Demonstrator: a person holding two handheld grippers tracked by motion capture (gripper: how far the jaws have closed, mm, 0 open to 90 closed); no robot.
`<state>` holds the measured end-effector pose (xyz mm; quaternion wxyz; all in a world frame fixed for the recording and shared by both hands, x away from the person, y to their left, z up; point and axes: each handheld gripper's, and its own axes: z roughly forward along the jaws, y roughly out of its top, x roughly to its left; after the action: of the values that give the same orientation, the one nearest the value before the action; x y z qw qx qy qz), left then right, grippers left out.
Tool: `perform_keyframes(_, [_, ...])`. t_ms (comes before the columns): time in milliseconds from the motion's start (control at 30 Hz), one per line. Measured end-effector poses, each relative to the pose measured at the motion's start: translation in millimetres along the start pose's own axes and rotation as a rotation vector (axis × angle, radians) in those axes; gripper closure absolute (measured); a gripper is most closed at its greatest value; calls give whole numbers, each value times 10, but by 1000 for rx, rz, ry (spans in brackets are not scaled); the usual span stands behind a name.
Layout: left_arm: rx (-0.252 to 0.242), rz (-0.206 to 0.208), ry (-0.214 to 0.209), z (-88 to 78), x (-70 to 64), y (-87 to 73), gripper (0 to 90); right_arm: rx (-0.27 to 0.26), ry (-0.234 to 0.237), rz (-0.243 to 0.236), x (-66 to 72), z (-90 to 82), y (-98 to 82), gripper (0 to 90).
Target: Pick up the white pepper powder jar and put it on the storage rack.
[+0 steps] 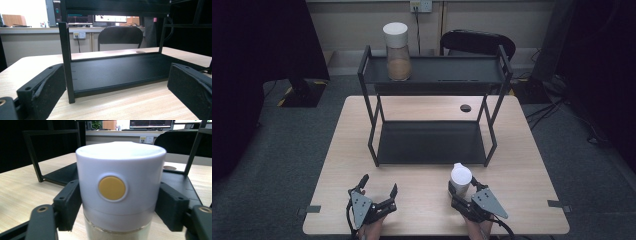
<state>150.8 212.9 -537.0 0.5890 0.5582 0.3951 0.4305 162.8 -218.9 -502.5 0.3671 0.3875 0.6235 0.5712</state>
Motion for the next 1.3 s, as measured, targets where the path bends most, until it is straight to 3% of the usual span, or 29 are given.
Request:
perform_keyframes(467, [0, 0, 0, 0, 1, 0, 10, 31, -20, -5, 40, 11, 93, 304])
perform_keyframes(900, [0, 0, 0, 0, 0, 0, 9, 12, -6, -27, 12, -28, 219, 304])
perform_keyframes(1000, [0, 0, 0, 0, 1, 0, 9, 11, -23, -40, 36, -39, 253, 304])
perform_keyframes(1067, [0, 0, 0, 0, 0, 0, 9, 9, -19, -21, 0, -48, 277, 304])
perform_keyframes(1300, [0, 0, 0, 0, 0, 0, 5, 5, -22, -39, -35, -48, 340, 304])
